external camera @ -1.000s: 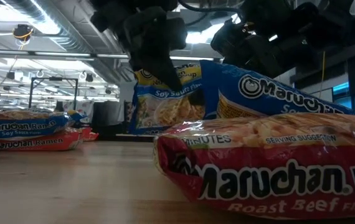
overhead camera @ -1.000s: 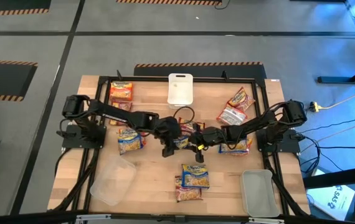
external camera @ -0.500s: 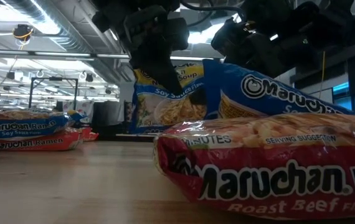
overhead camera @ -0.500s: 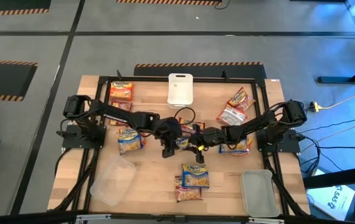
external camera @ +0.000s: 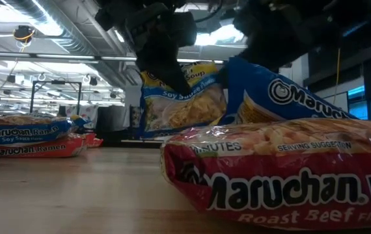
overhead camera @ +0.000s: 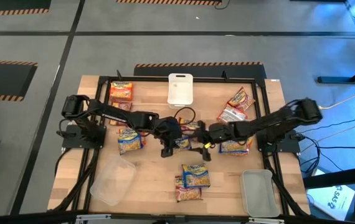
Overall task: Sort Maruchan noodles
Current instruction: Put the blue noodle pack into the white bin
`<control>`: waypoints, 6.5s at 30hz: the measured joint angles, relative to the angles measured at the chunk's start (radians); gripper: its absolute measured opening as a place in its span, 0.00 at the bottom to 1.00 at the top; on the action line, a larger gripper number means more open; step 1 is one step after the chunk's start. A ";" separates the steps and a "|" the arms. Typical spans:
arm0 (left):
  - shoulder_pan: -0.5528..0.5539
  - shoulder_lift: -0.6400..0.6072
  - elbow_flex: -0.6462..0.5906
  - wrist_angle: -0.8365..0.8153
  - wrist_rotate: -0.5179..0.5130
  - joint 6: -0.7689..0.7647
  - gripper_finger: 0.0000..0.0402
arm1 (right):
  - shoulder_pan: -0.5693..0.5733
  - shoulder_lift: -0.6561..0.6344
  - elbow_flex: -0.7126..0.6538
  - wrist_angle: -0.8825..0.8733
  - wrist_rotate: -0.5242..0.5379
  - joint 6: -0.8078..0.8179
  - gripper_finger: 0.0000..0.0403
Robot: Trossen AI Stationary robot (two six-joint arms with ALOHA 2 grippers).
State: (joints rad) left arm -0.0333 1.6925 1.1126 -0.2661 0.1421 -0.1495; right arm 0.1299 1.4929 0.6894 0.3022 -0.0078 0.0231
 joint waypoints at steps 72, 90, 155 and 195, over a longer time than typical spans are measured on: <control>0.701 0.333 0.446 -0.196 -0.080 0.809 0.28 | -0.137 -0.278 -0.332 0.167 0.137 0.103 0.62; 0.715 0.379 0.444 -0.130 -0.100 0.900 0.33 | -0.136 -0.278 -0.332 0.166 0.122 0.103 0.62; 0.528 0.140 0.444 -0.039 -0.364 0.756 0.44 | -0.137 -0.277 -0.332 0.160 0.093 0.152 0.62; -0.344 0.109 0.229 -0.063 -0.479 -0.450 0.53 | 0.430 -0.216 -0.323 0.173 0.201 0.455 0.62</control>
State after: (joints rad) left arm -0.3770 1.8015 1.3420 -0.3291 -0.3368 -0.5999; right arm 0.5600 1.2768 0.3660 0.4747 0.1936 0.4780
